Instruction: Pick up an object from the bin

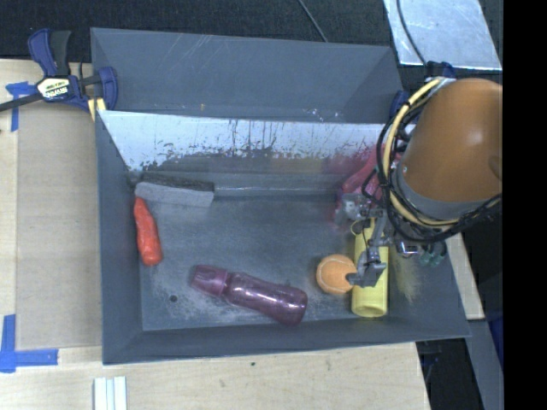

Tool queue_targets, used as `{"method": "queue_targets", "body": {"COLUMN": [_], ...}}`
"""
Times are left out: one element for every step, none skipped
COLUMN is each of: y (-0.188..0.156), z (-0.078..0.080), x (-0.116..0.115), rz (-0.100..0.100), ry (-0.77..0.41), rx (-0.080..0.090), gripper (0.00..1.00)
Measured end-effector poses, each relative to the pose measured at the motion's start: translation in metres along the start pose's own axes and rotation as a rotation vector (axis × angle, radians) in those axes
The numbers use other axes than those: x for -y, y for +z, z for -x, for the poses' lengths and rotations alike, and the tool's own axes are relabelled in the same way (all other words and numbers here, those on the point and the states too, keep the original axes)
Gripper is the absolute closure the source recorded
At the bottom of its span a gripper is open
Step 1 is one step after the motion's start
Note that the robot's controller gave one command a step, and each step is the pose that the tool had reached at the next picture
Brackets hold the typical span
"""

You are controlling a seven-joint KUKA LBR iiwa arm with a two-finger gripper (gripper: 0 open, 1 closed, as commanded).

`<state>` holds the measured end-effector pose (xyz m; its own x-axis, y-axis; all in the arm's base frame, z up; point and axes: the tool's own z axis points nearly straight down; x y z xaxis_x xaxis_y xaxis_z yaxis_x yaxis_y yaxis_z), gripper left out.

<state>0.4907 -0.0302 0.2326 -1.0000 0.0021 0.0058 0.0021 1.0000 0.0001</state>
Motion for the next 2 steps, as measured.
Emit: {"method": "queue_targets", "body": {"y": [-0.004,0.132], "z": [0.002,0.026], "x": [0.000,0.024], "rz": [0.000,0.001], "ry": [-0.001,0.113], "rx": [0.009,0.013], "gripper": [0.00,0.00]}}
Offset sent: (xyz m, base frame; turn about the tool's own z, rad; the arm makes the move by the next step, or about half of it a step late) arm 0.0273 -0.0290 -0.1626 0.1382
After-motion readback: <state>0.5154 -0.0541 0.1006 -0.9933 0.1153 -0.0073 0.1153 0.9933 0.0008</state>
